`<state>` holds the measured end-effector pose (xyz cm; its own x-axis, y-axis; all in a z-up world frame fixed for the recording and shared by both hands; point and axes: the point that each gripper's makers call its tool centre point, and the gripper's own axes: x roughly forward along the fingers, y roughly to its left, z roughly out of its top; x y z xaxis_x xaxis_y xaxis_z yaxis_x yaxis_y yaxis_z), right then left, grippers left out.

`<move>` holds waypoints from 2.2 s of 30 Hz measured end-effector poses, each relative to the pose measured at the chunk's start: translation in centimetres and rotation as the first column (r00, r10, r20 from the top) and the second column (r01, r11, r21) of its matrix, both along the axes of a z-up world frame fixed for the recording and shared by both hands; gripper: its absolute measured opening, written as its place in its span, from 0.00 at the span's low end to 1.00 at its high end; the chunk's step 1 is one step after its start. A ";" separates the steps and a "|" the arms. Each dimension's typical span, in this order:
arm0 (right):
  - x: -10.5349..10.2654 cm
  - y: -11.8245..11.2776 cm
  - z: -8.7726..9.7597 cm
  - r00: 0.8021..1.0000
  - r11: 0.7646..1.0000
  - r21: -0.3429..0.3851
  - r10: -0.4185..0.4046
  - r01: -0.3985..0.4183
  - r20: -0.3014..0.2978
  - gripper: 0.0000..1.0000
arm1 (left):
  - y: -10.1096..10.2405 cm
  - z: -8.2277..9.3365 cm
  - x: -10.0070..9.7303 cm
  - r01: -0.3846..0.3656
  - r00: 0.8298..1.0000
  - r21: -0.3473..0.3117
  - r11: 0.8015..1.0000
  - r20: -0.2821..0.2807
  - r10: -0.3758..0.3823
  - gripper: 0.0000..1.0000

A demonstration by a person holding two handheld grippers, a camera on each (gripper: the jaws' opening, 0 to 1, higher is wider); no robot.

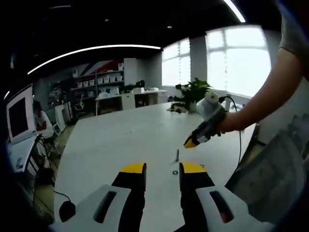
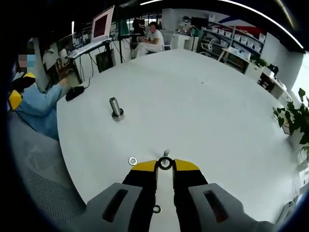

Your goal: Place the washer onto the threaded stud by aligning its center hole with the stud, sliding it down to the base, and recovering from edge contact or off-axis alignment until the washer reaches the visible bottom stop.

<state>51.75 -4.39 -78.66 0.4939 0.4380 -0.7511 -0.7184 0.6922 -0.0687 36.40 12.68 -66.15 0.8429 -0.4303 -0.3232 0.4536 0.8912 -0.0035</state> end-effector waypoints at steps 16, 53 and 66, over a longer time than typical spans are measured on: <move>1.9 0.9 1.1 0.999 1.000 -0.003 0.016 -0.016 0.029 0.14 | 0.1 0.0 0.1 -0.007 1.000 -0.004 1.000 -0.001 0.007 0.25; 2.4 1.4 -0.1 0.997 0.996 -0.049 0.080 -0.079 0.007 0.14 | 0.7 -0.4 0.2 -0.032 0.999 0.019 0.999 -0.013 0.032 0.24; 1.9 1.7 -1.6 0.993 0.990 -0.082 0.112 -0.115 -0.037 0.14 | 0.9 -0.5 0.2 -0.042 0.999 0.028 0.999 -0.017 0.043 0.24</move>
<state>53.69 -2.71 -80.25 0.4197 0.4248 -0.8021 -0.7946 0.5990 -0.0986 36.61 13.60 -66.64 0.8544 -0.3849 -0.3491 0.4152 0.9096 0.0133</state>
